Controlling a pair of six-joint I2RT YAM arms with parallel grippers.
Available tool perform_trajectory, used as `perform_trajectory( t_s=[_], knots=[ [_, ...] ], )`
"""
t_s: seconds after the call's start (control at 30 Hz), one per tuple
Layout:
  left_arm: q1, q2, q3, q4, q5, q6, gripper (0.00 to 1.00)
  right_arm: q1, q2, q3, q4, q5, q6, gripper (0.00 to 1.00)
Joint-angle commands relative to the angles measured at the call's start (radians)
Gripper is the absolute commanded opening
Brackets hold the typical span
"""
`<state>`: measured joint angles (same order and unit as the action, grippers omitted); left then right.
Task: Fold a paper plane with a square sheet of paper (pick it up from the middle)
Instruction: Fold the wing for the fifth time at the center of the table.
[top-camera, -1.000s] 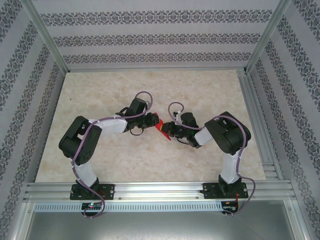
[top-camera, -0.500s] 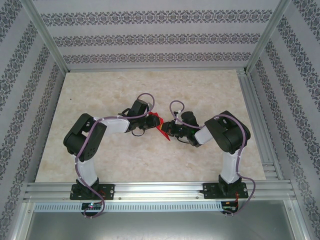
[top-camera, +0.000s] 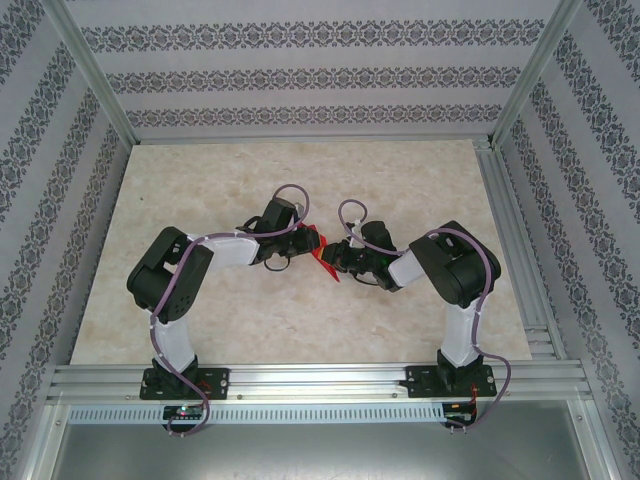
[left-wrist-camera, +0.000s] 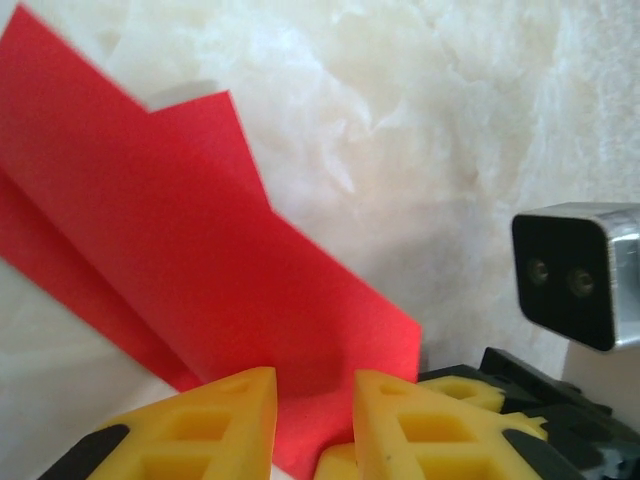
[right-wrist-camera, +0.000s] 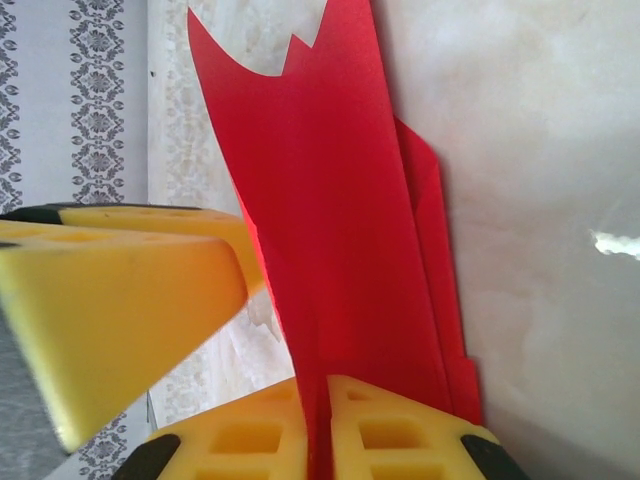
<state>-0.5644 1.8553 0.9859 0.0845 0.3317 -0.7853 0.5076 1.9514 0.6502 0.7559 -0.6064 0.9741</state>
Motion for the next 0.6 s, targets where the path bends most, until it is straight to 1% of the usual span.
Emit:
perform_trajectory(
  t_s=[0.0, 0.13, 0.33, 0.57],
  knots=[
    [-0.006, -0.050, -0.032, 0.101, 0.003, 0.025, 0.28, -0.009, 0.001, 0.012, -0.036, -0.010, -0.021, 0.10],
    [-0.006, -0.055, -0.036, 0.096, 0.010, 0.042, 0.29, -0.007, 0.000, 0.018, -0.048, -0.015, -0.024, 0.09],
    [-0.006, 0.004, -0.009, 0.077, 0.001, 0.018, 0.27, -0.009, -0.005, 0.026, -0.055, -0.022, -0.027, 0.09],
    [-0.006, 0.042, 0.029, 0.020, -0.030, 0.003, 0.26, -0.011, -0.030, 0.034, -0.088, -0.028, -0.045, 0.14]
  ],
)
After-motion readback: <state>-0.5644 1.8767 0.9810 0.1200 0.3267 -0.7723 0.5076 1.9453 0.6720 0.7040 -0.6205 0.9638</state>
